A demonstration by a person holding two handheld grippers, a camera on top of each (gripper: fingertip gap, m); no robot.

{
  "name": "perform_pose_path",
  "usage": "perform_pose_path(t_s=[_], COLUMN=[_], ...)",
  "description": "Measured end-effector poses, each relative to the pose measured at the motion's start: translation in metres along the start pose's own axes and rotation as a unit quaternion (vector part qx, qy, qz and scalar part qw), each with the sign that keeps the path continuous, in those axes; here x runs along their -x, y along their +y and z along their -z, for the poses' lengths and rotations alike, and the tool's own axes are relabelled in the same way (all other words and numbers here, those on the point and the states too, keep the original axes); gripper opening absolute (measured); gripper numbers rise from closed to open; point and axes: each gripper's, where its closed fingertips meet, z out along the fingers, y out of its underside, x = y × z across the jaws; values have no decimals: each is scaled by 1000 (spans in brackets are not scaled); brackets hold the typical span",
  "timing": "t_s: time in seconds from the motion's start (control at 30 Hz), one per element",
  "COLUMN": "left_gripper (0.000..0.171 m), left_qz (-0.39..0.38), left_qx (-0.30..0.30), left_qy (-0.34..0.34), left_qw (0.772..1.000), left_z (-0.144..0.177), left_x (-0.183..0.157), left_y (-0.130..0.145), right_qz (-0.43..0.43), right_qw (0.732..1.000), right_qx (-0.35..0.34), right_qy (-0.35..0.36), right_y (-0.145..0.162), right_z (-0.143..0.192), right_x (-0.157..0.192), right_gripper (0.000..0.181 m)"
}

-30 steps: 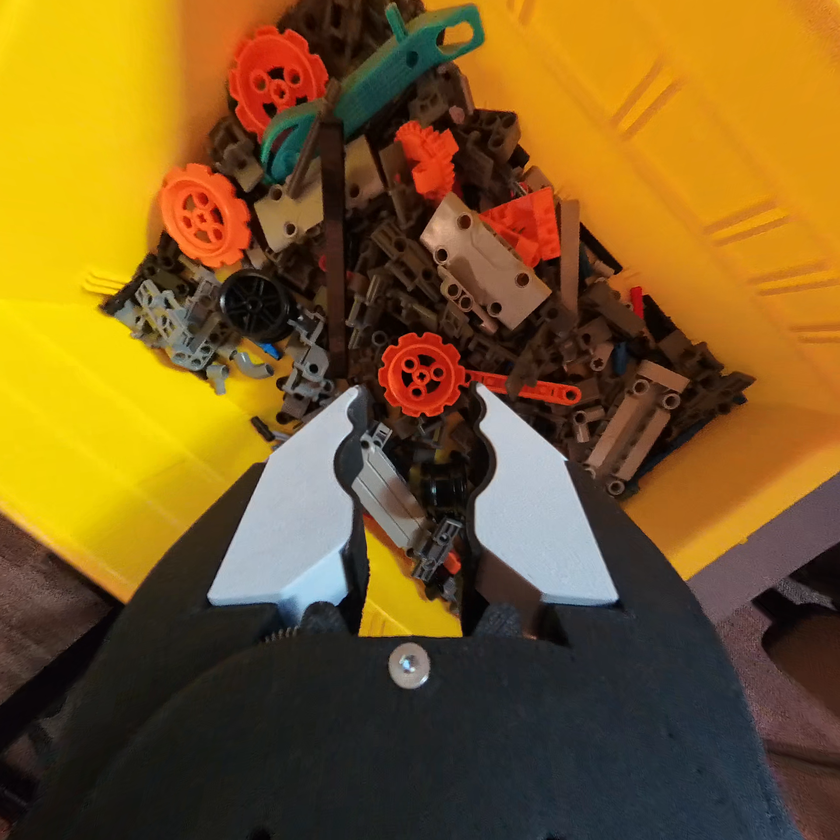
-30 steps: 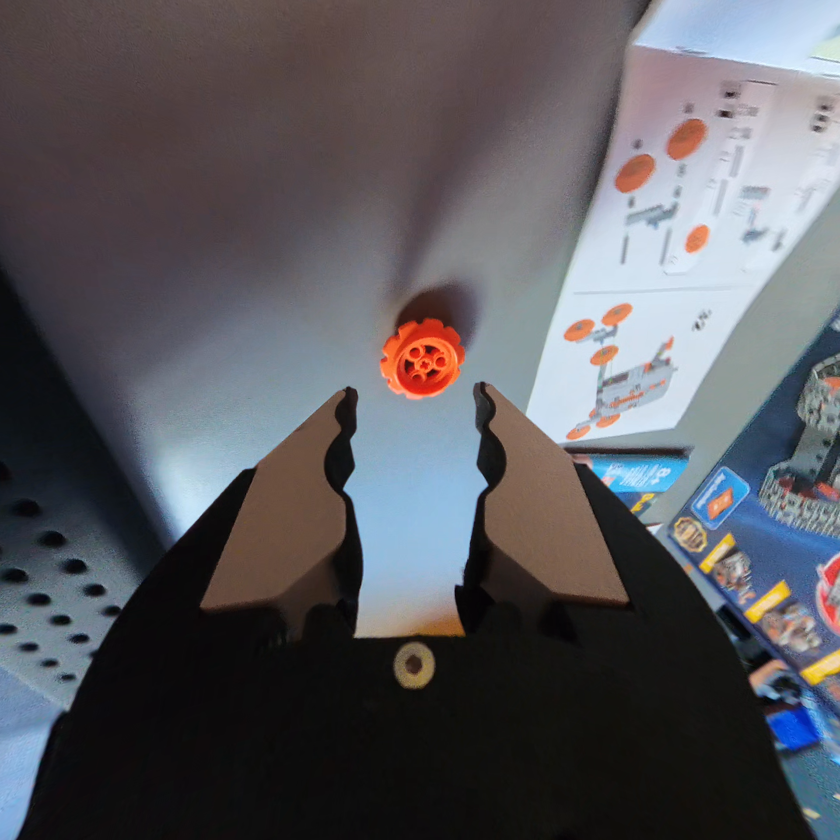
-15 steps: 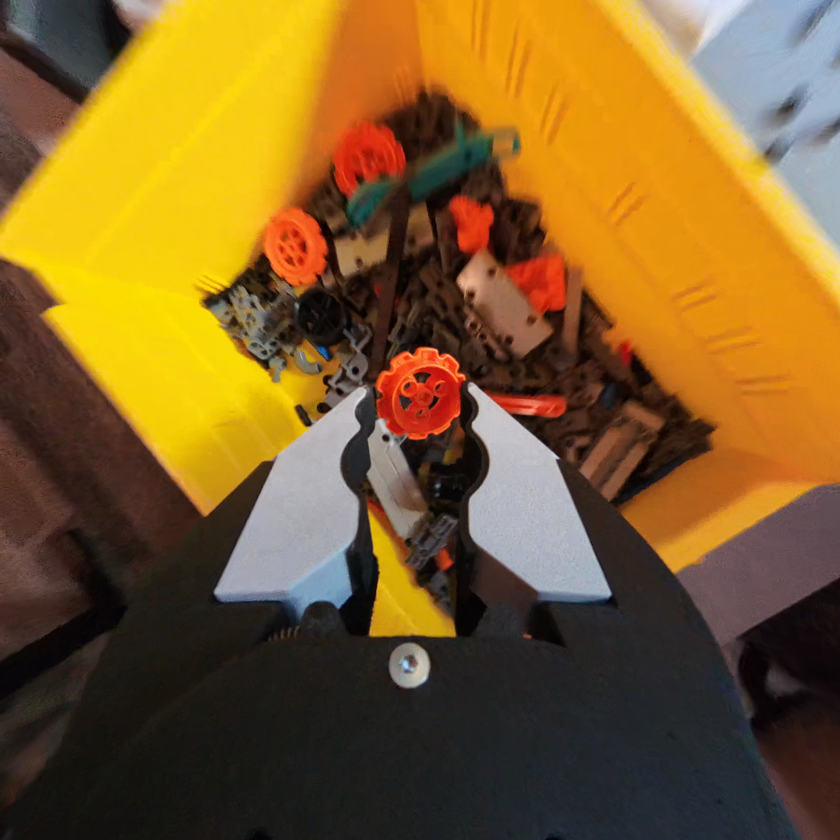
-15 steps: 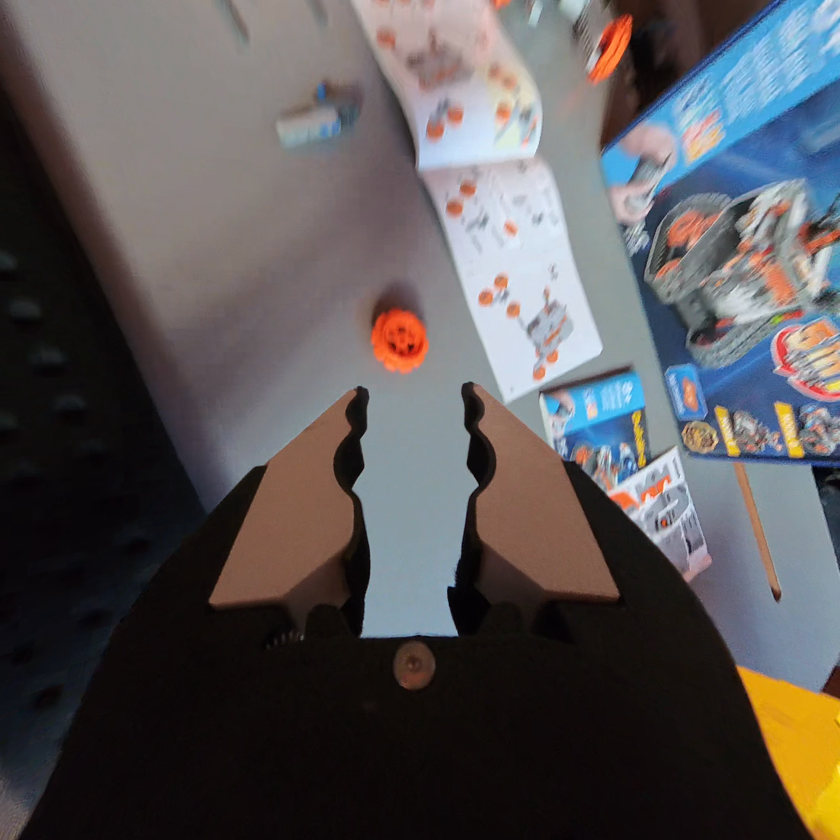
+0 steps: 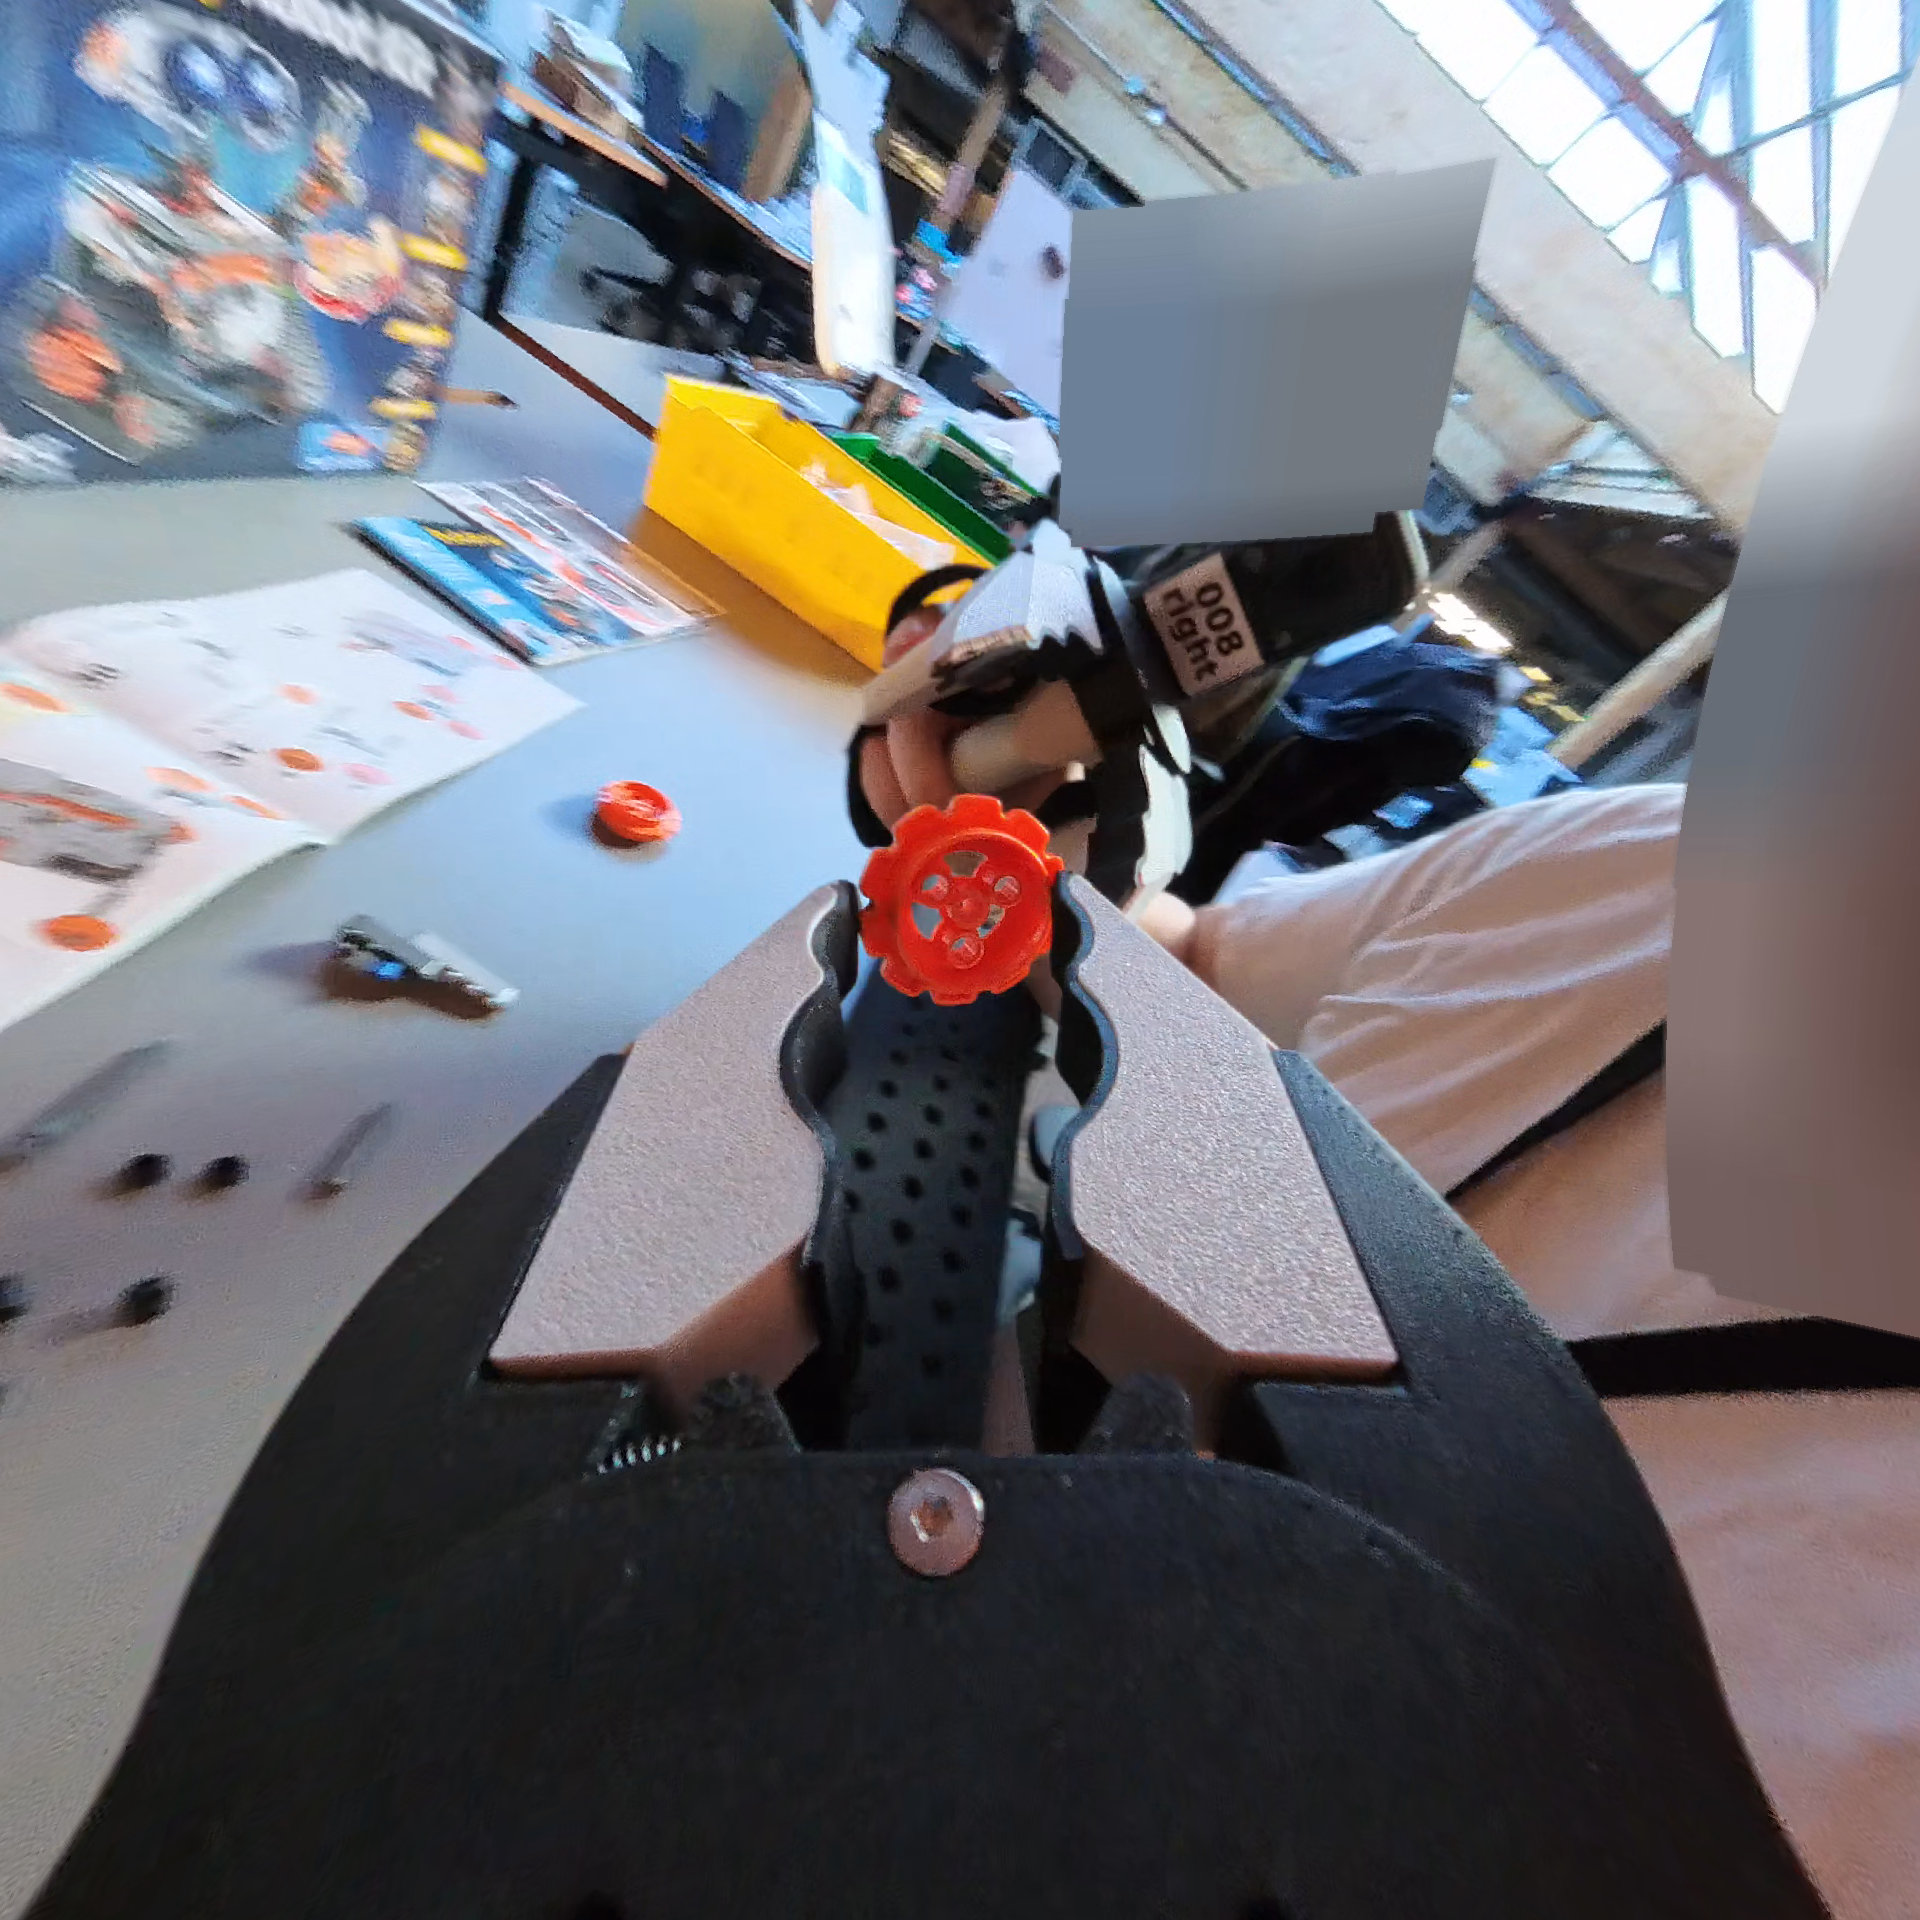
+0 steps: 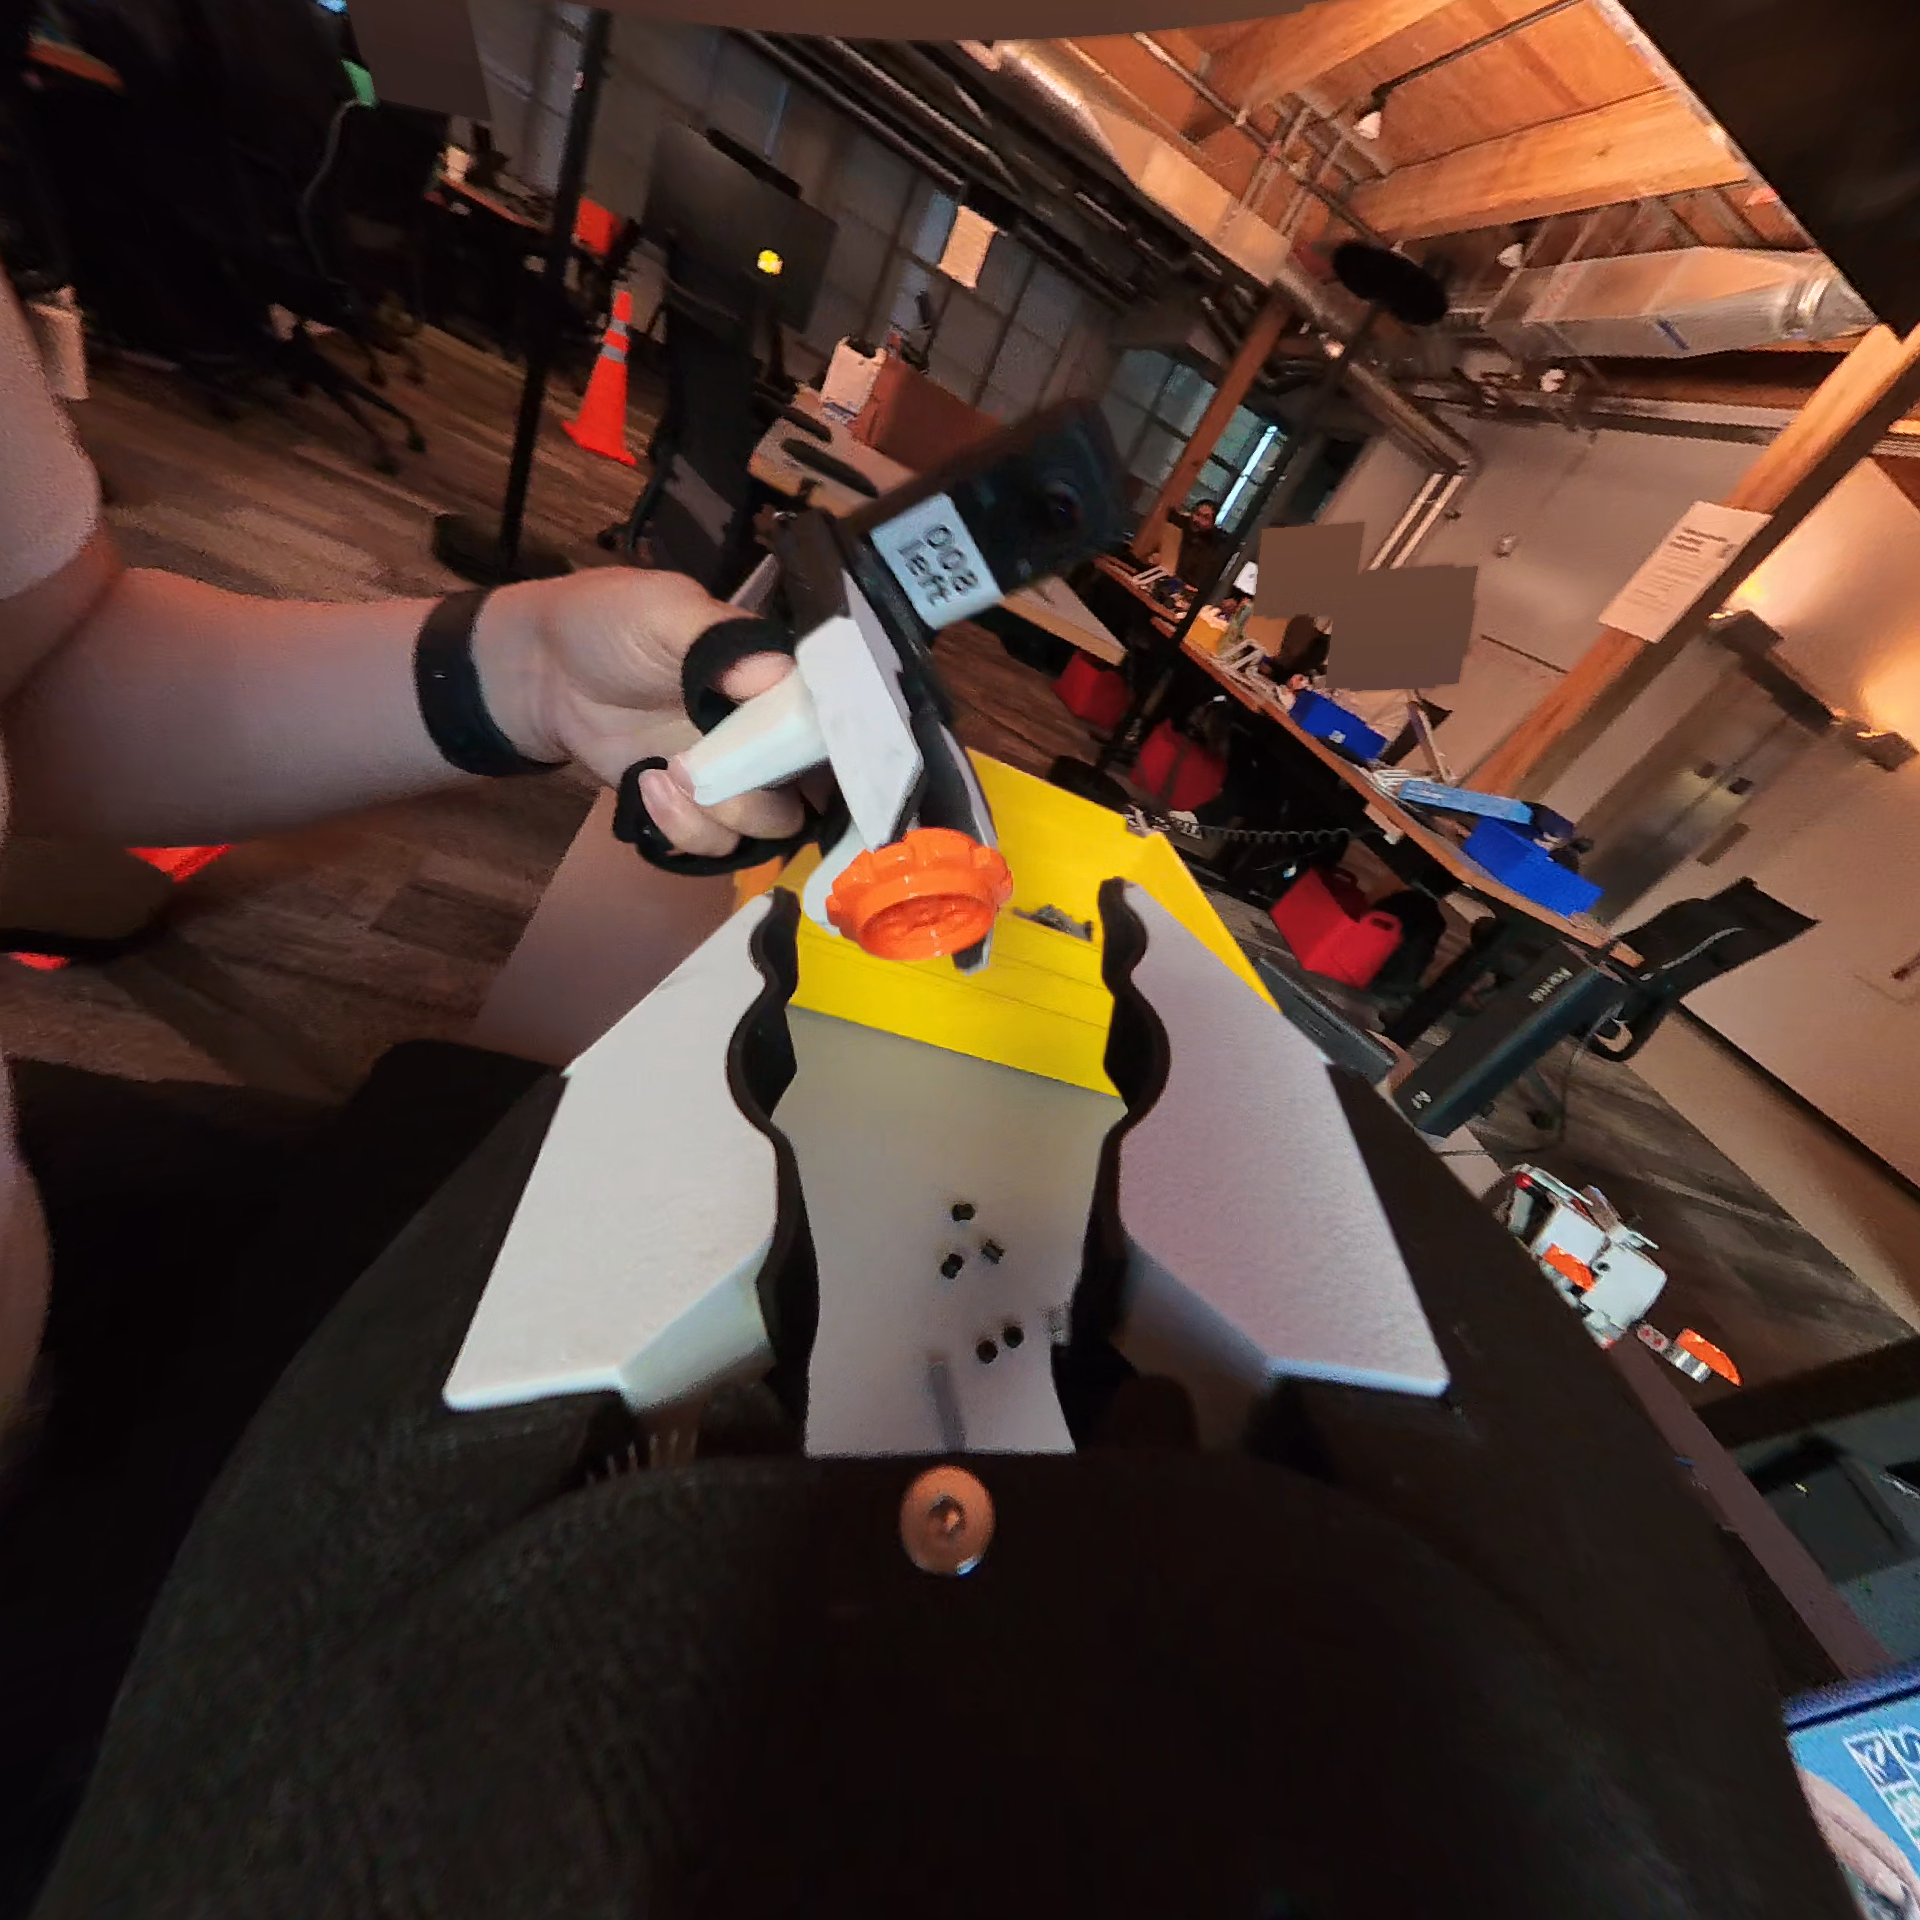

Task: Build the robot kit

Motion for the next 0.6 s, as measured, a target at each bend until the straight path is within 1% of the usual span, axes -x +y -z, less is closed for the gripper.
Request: perform_pose_path(t_s=[0.07, 0.13, 0.2, 0.23, 0.27, 0.37, 0.4, 0.43, 0.47, 0.5, 0.53, 0.6], left_gripper=[34, 34, 34, 34, 34, 35, 46, 62, 63, 61, 59, 59], left_qz=[24, 36, 41, 46, 51, 68, 72, 72, 62, 44, 22, -22], left_qx=[4, -4, -7, -9, -12, -12, -10, -10, -8, -8, -5, 11], left_qy=[37, 54, 73, 86, 93, 93, 81, 63, 42, 19, -12, -89], left_qw=[999, 998, 996, 995, 994, 993, 994, 995, 997, 999, 1000, 996], left_z=[-8, -15, -22, -25, -27, -32, -33, -32, -28, -22, -14, 5], left_x=[-4, -5, -8, -11, -13, -9, -5, 1, 5, 8, 12, 22], left_y=[5, 6, 9, 9, 9, 13, 14, 14, 15, 15, 16, 20], right_qz=[-3, -1, 7, 11, 13, -1, -10, -16, -23, -36, -56, -144], right_qw=[1000, 1000, 1000, 999, 999, 999, 998, 996, 989, 972, 949, 877], right_qx=[7, 17, 24, 30, 29, 44, 55, 85, 147, 232, 311, 458], right_qy=[-18, -23, -19, -20, -25, -20, -11, -4, -4, 0, 3, -12], right_y=[-1, 1, 4, 6, 7, 14, 18, 28, 49, 77, 105, 156], right_z=[2, 3, 4, 4, 5, 11, 16, 26, 43, 69, 100, 164], right_x=[6, 9, 10, 12, 15, 15, 12, 8, 4, -3, -10, -12], right_gripper=[59, 59, 54, 46, 41, 40, 40, 40, 40, 40, 40, 40])
